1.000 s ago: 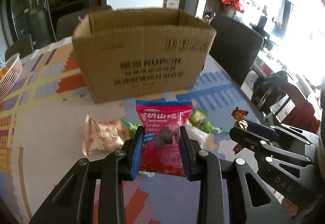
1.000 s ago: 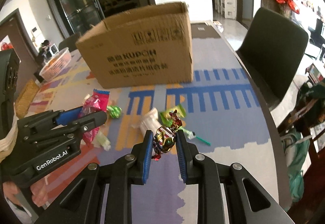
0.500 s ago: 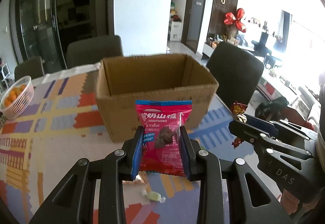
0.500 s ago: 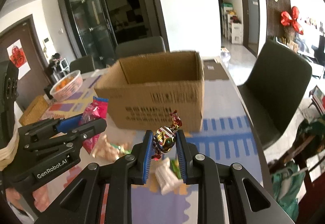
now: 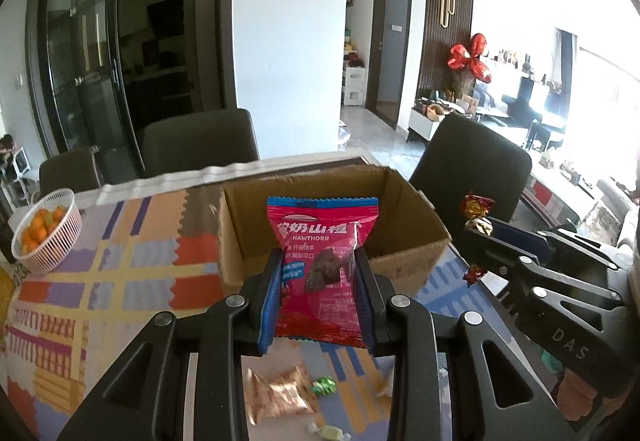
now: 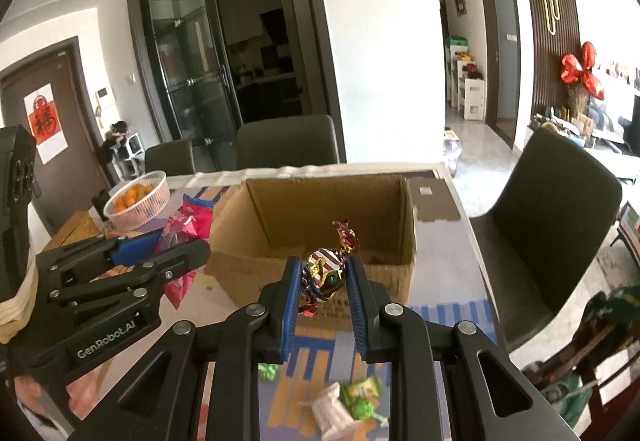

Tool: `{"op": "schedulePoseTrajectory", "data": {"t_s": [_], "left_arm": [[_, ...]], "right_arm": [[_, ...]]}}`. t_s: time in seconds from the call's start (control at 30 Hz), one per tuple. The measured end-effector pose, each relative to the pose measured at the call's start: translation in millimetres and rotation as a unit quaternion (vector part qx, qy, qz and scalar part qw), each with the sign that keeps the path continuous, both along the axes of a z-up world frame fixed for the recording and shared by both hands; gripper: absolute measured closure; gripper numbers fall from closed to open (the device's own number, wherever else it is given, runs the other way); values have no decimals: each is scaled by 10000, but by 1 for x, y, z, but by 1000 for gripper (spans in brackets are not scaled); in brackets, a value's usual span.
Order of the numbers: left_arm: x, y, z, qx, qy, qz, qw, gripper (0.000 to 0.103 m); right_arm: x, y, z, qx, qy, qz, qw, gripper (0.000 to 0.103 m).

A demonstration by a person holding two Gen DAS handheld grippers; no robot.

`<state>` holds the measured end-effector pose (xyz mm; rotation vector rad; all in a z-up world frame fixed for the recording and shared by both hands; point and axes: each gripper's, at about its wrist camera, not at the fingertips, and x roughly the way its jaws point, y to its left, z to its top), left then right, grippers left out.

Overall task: Organize snacks
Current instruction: 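Carry both snacks over the cardboard box and open both grippers to drop them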

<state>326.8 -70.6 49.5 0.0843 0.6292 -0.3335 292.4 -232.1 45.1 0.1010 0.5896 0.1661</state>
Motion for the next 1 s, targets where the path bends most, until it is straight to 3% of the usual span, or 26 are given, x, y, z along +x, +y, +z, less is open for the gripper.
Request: {"op": "schedulePoseTrajectory", "data": {"t_s": [0.37, 0.9, 0.93, 0.97, 1.0], "left_arm": [[40, 3, 9, 38, 19, 94, 9999, 70], [91, -3, -25, 220, 536, 243, 9980, 69], [92, -3, -26, 275, 486, 300, 9980, 67], [92, -3, -26, 381, 396, 405, 9977, 58], [91, -2, -26, 432, 342, 457, 9974, 45]], "right_arm": [[43, 9, 14, -155, -26, 179, 9997, 79], [98, 8, -19, -366, 528, 131, 9978, 79], [100, 8, -21, -371, 526, 113, 9979, 77], [101, 7, -21, -399, 522, 76, 9978, 75], [102, 7, -22, -426, 534, 38, 9977, 64]]}}
